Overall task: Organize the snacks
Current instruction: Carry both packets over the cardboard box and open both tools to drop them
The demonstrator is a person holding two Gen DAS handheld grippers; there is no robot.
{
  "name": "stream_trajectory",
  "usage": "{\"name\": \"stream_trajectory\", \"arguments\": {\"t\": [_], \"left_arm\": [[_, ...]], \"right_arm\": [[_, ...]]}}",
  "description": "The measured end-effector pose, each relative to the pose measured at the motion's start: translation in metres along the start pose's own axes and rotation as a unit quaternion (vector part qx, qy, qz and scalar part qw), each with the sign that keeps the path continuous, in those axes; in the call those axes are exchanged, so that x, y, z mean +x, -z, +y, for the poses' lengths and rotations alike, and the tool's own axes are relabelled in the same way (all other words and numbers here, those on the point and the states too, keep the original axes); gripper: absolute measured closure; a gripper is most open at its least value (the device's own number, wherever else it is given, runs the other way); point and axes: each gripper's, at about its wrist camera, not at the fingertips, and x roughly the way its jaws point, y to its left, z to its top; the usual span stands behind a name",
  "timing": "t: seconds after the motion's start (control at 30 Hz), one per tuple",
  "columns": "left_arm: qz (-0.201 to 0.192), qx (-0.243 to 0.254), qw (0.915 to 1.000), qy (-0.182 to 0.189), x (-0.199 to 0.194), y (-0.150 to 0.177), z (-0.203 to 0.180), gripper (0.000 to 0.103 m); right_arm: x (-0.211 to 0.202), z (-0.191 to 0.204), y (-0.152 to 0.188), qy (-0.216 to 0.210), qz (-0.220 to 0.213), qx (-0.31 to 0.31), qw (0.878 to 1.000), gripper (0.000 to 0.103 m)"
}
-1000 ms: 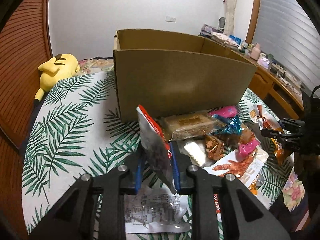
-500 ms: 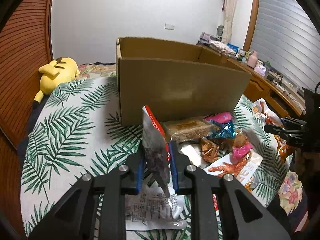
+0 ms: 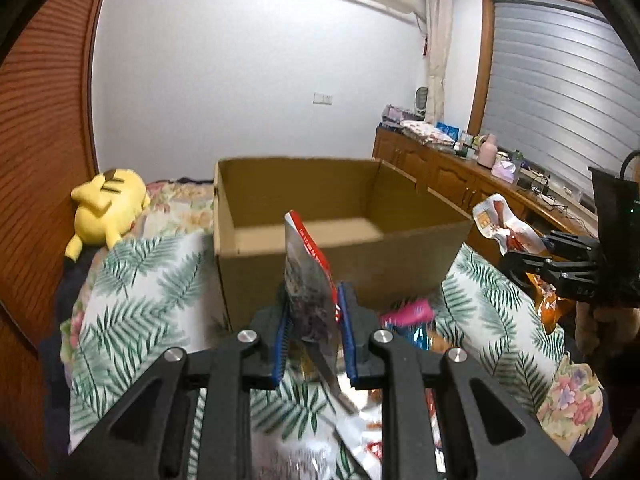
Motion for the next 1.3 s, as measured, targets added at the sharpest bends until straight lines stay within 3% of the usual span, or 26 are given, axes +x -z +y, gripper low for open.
{"name": "stream_trajectory", "arguments": {"t": [0.4, 0.77, 1.3], "left_arm": [[-0.03, 0.016, 0.9994, 0.002, 0.035, -0.065, 0.008, 0.084], [-0.018, 0.012, 0.9998, 0.0, 0.091, -0.089, 0.031, 0.084], [0.022, 0.023, 0.9995, -0.006, 0.136, -0.074, 0.028, 0.082]], "right_arm": [[0.037, 0.007, -0.076, -0.011, -0.034, -0.026, 0.999, 0.062], [0.1, 0.004, -0.118, 0.001, -0.038, -0.038, 0.999, 0.062], [0.141, -0.006, -0.11, 0.054, -0.02, -0.038, 0.998, 0.06]]}}
